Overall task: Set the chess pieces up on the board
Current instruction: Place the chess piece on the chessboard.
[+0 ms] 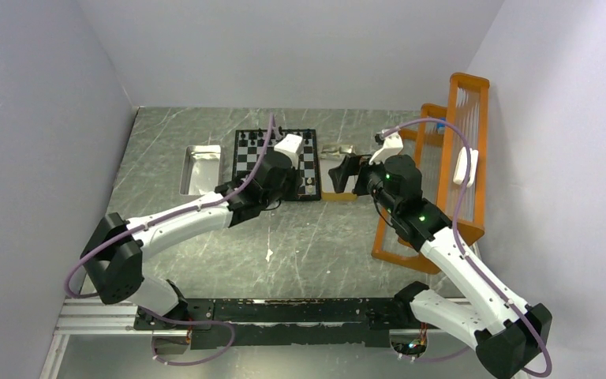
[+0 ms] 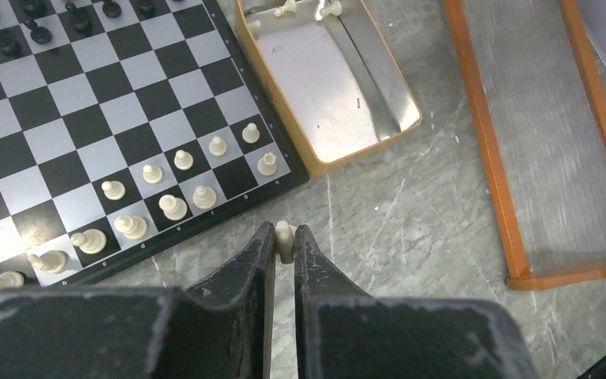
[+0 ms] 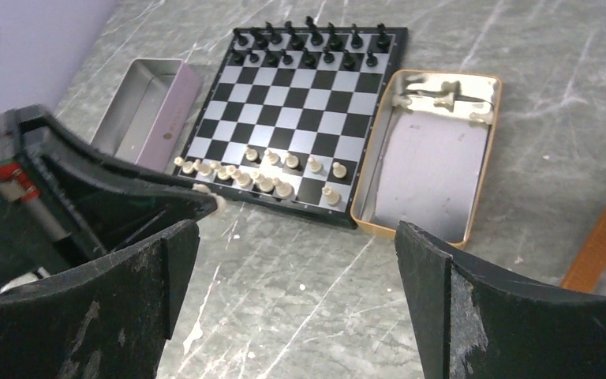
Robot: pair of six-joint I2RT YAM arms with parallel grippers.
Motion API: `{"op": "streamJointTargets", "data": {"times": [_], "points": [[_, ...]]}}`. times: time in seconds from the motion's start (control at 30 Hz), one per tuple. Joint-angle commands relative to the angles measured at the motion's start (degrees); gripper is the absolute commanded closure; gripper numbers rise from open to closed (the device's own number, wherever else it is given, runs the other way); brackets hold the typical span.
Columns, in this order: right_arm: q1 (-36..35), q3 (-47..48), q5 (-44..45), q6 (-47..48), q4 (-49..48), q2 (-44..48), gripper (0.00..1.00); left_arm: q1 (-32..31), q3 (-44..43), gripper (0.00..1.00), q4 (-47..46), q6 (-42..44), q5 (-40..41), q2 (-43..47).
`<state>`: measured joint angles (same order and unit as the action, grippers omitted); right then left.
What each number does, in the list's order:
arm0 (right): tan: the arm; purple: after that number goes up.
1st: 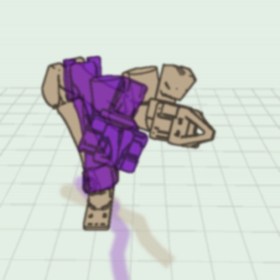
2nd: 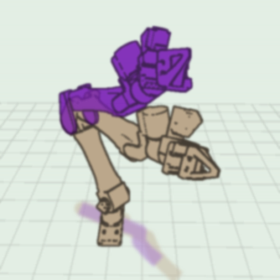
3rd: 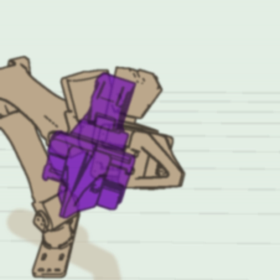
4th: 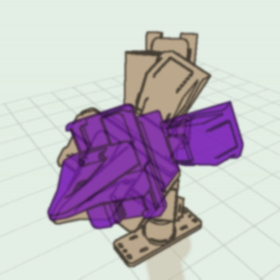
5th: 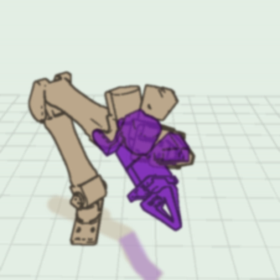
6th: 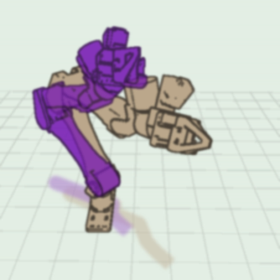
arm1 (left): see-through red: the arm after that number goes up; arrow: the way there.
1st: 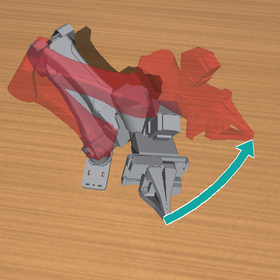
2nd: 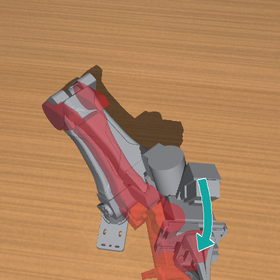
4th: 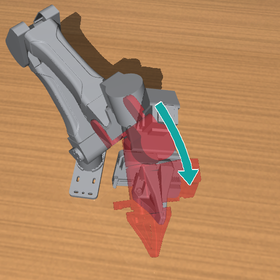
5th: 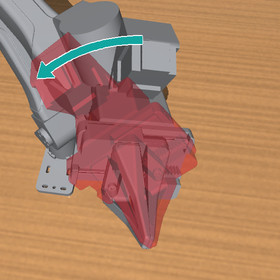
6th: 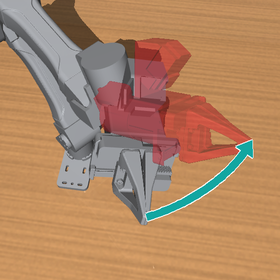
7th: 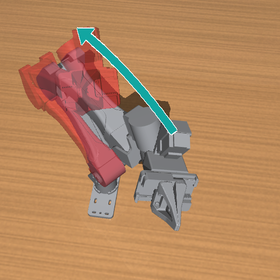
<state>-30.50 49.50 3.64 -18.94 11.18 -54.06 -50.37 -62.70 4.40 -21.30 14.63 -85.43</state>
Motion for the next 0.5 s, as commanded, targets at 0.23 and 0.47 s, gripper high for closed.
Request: {"op": "streamJointTargets", "data": {"times": [0.23,0.47], "points": [[-0.19,-2.84,11.65,-4.77,0.18,2.47,0.00,-5.33,6.86,0.94,-10.13,2.33,15.10,0.09],[-0.18,-4.48,10.77,-3.56,-0.88,7.26,0.00,-5.35,5.30,0.94,-12.96,2.59,16.37,-5.50]]}}
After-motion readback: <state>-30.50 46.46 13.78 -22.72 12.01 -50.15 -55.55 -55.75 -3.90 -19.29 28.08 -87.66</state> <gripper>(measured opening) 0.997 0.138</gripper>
